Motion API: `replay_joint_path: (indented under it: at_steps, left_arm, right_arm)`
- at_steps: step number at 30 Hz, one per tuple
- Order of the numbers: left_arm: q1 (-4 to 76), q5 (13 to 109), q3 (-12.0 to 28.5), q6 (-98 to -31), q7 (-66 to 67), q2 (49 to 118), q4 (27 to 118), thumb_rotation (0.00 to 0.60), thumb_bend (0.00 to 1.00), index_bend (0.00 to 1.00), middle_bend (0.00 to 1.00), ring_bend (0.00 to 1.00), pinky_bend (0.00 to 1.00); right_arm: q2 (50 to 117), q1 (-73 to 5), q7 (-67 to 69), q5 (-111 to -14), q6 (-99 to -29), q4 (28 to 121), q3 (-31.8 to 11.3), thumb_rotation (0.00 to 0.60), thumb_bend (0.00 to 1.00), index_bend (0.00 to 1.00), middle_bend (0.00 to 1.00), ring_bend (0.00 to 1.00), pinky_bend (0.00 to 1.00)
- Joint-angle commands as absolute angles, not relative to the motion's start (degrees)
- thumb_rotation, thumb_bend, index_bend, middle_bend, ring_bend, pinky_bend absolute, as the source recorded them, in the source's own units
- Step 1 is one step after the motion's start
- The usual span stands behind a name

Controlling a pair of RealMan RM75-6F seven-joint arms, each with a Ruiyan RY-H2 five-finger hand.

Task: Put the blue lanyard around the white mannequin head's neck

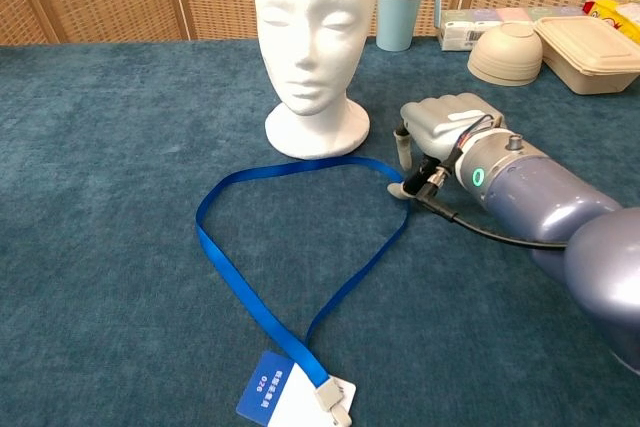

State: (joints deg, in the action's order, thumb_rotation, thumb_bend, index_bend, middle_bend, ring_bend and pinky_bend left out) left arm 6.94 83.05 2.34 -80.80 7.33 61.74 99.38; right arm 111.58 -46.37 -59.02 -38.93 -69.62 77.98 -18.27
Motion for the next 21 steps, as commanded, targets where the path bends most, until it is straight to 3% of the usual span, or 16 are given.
replay_joint_path:
  at_steps: [1, 21]
  left_arm:
    - [6.96, 83.02, 2.33, -80.81, 7.32, 61.66, 99.43, 0.042, 0.07, 0.56, 0.51, 0.37, 0.22]
    - [7.55, 83.14, 2.18, -80.31, 7.48, 62.3, 99.26, 0.047, 0.07, 0.56, 0.51, 0.36, 0.22]
  right_arm:
    - [111.99, -46.78, -59.52, -38.29, -69.79, 77.09, -18.17, 0.419, 0.34, 0.44, 1.0, 1.0, 1.0]
    - [110.06, -46.07, -59.49, -36.31, -70.26, 76.19, -17.25, 0.422, 0.36, 0.44, 1.0, 1.0, 1.0]
